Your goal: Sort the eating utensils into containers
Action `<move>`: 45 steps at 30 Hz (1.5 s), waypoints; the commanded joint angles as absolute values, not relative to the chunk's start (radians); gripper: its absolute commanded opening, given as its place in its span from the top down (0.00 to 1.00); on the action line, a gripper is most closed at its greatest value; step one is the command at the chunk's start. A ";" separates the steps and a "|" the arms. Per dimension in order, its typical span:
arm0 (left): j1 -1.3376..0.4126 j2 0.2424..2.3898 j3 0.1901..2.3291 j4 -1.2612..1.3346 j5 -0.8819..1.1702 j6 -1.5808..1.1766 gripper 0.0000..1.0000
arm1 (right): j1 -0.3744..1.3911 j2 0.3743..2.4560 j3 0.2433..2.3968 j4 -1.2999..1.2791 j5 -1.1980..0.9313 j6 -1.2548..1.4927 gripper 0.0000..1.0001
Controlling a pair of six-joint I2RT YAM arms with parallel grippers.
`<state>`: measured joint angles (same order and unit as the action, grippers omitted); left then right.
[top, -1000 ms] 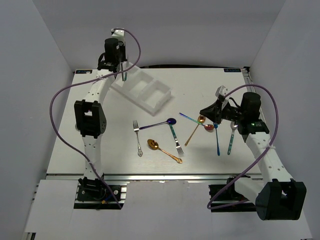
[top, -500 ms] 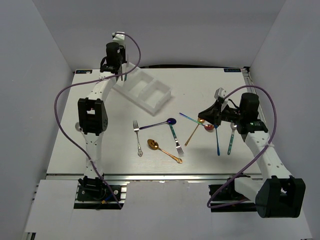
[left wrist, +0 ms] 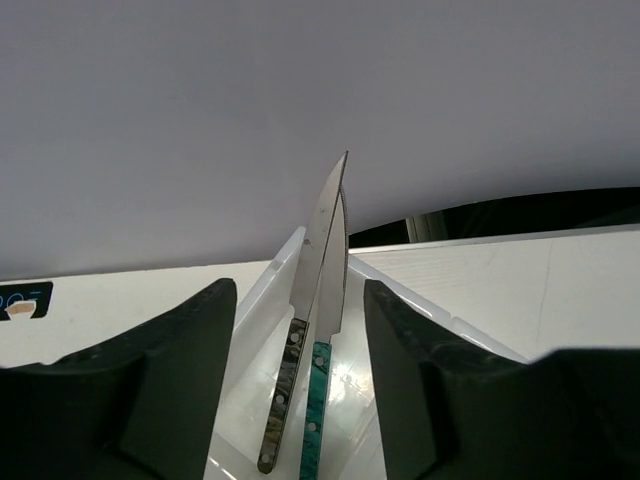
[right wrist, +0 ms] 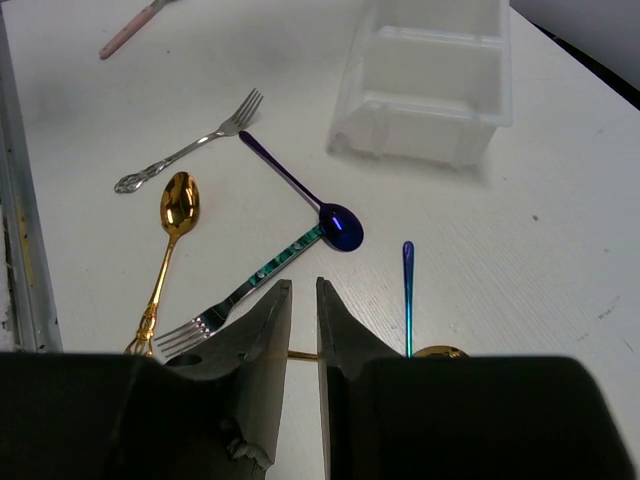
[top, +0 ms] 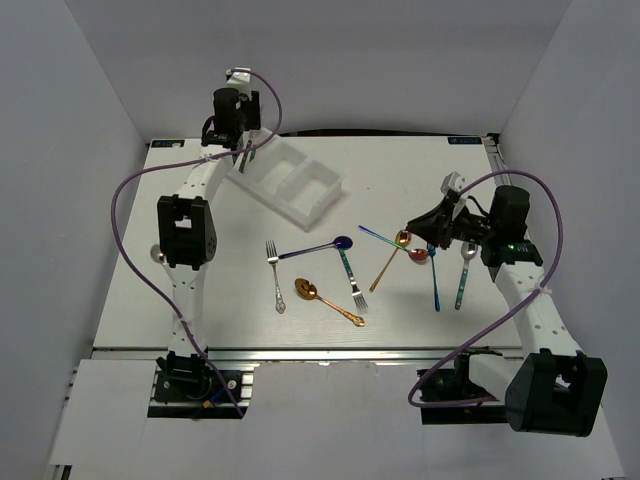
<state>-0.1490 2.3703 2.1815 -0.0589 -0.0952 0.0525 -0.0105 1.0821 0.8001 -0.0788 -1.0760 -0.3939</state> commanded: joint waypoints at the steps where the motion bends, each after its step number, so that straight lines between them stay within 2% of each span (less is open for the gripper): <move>1: -0.161 2.336 2.181 -0.055 -0.061 0.040 0.34 | -0.043 1.074 0.788 -0.040 -1.108 -0.371 0.77; 8: -0.173 2.258 2.209 -0.100 -0.012 -0.043 0.25 | -0.087 1.089 0.776 -0.031 -1.103 -0.371 0.72; 13: -0.175 2.094 2.134 -0.192 0.228 -0.208 0.18 | -0.113 1.111 0.775 -0.041 -1.075 -0.361 0.62; 17: -0.181 1.884 1.764 -0.172 0.373 -0.324 0.07 | -0.120 1.146 0.808 -0.098 -1.008 -0.368 0.56; 22: -0.179 1.582 1.352 -0.118 0.345 -0.364 0.02 | -0.120 1.209 0.883 -0.237 -0.927 -0.422 0.54; 26: -0.179 1.311 1.108 -0.117 0.371 -0.357 0.02 | -0.118 1.270 0.971 -0.463 -0.784 -0.531 0.50; 30: -0.179 1.150 0.922 -0.112 0.396 -0.321 0.02 | -0.118 1.272 1.008 -0.576 -0.689 -0.598 0.49; 35: -0.179 1.058 0.729 -0.060 0.456 -0.342 0.02 | -0.115 1.232 0.974 -0.606 -0.617 -0.626 0.46; 39: -0.193 1.060 0.723 -0.042 0.533 -0.396 0.02 | -0.117 1.244 0.966 -0.656 -0.624 -0.710 0.42; 45: -0.199 1.063 0.724 -0.046 0.538 -0.416 0.02 | -0.117 1.278 0.982 -0.666 -0.603 -0.713 0.40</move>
<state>-0.1928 1.0771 0.7181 -0.0715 0.5053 -0.3973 -0.1158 1.2636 0.9646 -0.6392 -0.6209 -0.6888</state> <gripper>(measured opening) 0.981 0.596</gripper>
